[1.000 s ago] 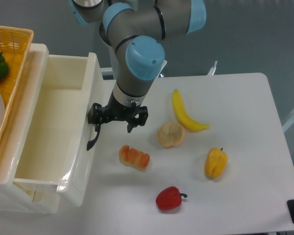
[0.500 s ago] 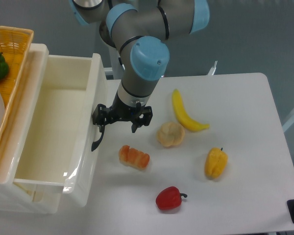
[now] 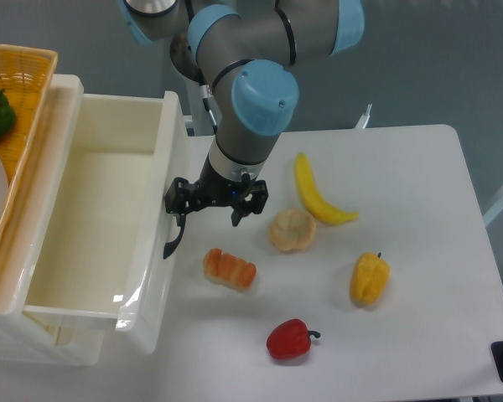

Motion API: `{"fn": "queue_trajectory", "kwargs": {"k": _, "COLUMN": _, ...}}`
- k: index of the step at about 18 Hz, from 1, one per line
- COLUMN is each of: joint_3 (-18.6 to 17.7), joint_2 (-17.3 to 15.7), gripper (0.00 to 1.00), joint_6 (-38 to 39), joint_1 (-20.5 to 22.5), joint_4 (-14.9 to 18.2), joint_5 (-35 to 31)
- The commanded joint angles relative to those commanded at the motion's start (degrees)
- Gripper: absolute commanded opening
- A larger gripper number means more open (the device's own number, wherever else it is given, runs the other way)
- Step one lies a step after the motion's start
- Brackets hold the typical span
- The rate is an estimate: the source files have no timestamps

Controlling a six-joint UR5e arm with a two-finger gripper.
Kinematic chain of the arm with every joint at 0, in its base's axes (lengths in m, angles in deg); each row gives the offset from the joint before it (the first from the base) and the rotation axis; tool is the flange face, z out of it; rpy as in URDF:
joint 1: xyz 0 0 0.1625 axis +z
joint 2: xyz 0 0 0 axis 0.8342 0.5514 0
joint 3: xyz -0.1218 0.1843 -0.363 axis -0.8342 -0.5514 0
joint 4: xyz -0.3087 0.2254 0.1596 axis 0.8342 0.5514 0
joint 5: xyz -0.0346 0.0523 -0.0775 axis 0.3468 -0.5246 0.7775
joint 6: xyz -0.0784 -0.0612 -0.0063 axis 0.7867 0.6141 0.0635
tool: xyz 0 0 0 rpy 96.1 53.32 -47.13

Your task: Slide the top white drawer open

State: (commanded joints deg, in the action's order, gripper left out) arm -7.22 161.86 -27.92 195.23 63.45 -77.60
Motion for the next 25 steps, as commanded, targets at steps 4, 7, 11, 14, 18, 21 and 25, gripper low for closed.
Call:
{"fn": "queue_trajectory", "kwargs": {"k": 4, "joint_3": 0.0, "joint_2": 0.0, "gripper": 1.00, "joint_6": 0.0, "joint_1": 0.7, "joint_4": 0.2, "joint_5": 0.3}}
{"fn": "queue_trajectory", "kwargs": {"k": 7, "joint_3": 0.0, "joint_2": 0.0, "gripper": 1.00, "joint_6": 0.1, "joint_1": 1.1, "joint_4": 0.2, "joint_5": 0.3}}
{"fn": "queue_trajectory", "kwargs": {"k": 11, "joint_3": 0.0, "joint_2": 0.0, "gripper": 1.00, "joint_6": 0.1, "joint_1": 1.7, "joint_4": 0.1, "joint_5": 0.2}}
{"fn": "queue_trajectory", "kwargs": {"k": 14, "joint_3": 1.1, "joint_2": -0.1, "gripper": 1.00, "joint_6": 0.0, "joint_1": 3.0, "joint_4": -0.2, "joint_5": 0.0}}
{"fn": "queue_trajectory", "kwargs": {"k": 18, "joint_3": 3.7, "joint_2": -0.1, "gripper": 1.00, "joint_6": -2.9, "joint_1": 4.6, "joint_4": -0.3, "joint_5": -0.1}}
{"fn": "queue_trajectory", "kwargs": {"k": 21, "joint_3": 3.7, "joint_2": -0.2, "gripper": 1.00, "joint_6": -16.4, "joint_1": 5.6, "joint_4": -0.3, "joint_5": -2.4}}
{"fn": "queue_trajectory", "kwargs": {"k": 25, "joint_3": 3.6, "joint_2": -0.4, "gripper": 1.00, "joint_6": -22.0, "joint_1": 6.1, "joint_4": -0.3, "joint_5": -6.9}}
